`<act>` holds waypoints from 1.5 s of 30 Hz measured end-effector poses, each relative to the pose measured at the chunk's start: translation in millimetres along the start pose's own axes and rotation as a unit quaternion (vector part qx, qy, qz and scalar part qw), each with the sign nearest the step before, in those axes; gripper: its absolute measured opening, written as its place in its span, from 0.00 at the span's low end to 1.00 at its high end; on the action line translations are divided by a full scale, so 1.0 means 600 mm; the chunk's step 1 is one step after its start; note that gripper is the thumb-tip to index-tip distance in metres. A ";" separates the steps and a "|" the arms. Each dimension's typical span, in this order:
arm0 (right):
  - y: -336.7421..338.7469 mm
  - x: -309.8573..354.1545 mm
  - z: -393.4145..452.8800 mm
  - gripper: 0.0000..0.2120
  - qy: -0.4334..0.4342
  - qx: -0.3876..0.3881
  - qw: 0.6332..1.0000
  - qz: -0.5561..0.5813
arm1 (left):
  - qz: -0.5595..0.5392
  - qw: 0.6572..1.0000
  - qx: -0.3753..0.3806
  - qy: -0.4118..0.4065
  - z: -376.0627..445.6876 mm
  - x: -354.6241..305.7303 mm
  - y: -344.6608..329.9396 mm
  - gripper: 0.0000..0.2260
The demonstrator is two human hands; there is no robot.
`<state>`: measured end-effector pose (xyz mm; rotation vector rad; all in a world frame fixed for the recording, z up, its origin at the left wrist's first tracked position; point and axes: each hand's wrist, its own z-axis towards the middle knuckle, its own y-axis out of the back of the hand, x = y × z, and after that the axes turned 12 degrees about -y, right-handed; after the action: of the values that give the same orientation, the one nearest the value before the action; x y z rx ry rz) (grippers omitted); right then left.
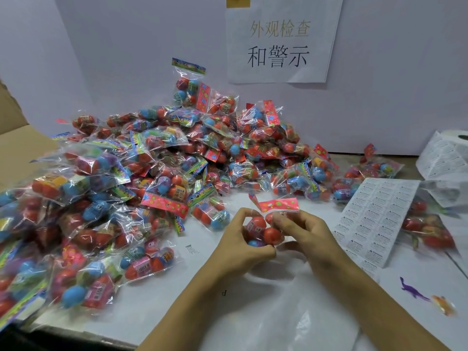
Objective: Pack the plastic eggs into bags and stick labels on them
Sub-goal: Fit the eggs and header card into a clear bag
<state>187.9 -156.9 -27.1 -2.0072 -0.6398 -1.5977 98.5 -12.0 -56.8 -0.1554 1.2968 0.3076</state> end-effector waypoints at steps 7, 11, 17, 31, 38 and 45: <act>0.006 -0.003 0.002 0.16 0.006 0.017 0.999 -0.031 | -0.027 0.999 0.001 -0.018 0.001 -0.003 0.003 0.25; 0.008 0.000 0.002 0.15 -0.002 -0.004 0.999 -0.035 | -0.027 0.999 -0.039 -0.004 0.003 -0.009 0.002 0.27; 0.008 0.004 -0.001 0.17 -0.005 0.003 0.999 -0.037 | -0.043 0.997 -0.061 0.004 0.005 -0.011 0.004 0.25; 0.009 0.007 -0.006 0.16 -0.033 0.042 0.996 -0.065 | -0.043 0.993 -0.110 -0.013 0.008 -0.011 0.007 0.18; 0.016 0.005 0.002 0.21 -0.039 0.030 0.997 -0.054 | -0.074 0.993 -0.093 -0.005 0.004 -0.013 0.002 0.21; 0.018 0.007 0.001 0.21 -0.062 0.062 0.993 -0.082 | -0.117 0.986 -0.115 -0.014 0.002 -0.023 0.000 0.22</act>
<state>195.9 -164.6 -24.2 -2.0178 -0.9495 -1.4923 96.2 -13.8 -43.3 -0.4938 1.1995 0.2570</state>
